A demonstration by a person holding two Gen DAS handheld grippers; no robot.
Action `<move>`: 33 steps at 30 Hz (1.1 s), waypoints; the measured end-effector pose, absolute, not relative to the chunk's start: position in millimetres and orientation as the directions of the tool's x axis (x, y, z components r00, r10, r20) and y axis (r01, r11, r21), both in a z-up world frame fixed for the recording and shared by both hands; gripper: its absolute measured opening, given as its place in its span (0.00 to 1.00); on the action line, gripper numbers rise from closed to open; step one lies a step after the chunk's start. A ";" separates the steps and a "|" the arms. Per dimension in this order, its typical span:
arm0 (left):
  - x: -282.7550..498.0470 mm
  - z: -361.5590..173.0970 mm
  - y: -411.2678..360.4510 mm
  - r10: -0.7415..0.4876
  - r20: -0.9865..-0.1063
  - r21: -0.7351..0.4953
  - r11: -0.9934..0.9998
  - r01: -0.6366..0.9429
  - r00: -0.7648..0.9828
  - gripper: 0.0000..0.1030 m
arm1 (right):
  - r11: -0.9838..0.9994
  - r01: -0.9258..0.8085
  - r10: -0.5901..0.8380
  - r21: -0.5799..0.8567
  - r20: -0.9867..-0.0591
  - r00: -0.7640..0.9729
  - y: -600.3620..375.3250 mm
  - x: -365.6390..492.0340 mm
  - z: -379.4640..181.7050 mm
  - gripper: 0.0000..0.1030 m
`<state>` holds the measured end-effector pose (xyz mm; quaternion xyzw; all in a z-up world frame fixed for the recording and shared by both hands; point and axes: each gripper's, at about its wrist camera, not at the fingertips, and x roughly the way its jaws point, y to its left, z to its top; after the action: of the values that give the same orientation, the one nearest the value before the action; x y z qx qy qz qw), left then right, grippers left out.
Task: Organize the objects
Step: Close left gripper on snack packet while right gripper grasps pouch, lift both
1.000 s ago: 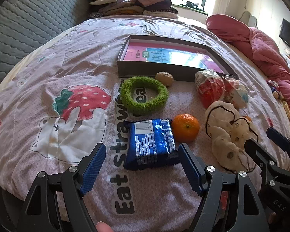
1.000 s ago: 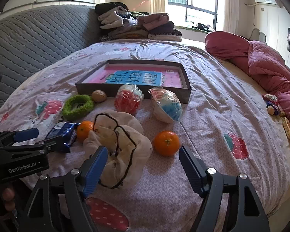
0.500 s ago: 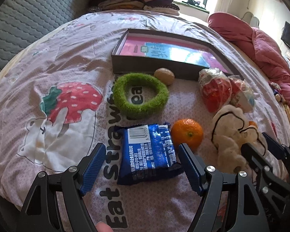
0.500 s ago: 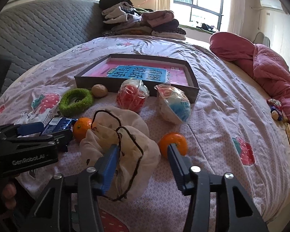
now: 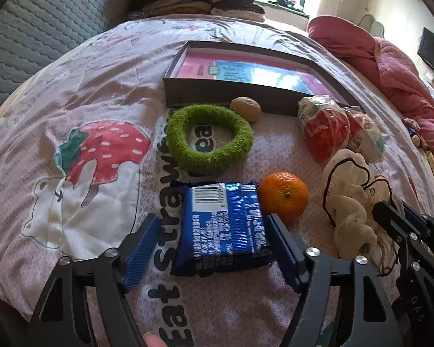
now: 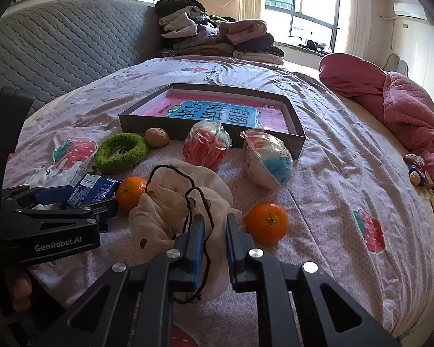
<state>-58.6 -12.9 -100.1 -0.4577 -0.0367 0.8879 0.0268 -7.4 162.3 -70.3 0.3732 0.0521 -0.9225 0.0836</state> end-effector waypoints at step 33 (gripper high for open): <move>-13.4 -45.1 1.4 0.030 -0.697 0.009 -0.999 -0.050 -0.716 0.53 | -0.986 0.167 -0.146 0.023 -0.614 -0.776 179.2 14.9 -37.6 0.13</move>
<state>-13.4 1.4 -45.1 -0.3759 0.0136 0.9263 0.0215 14.9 179.2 -37.6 0.3243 0.0162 -0.9422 0.0830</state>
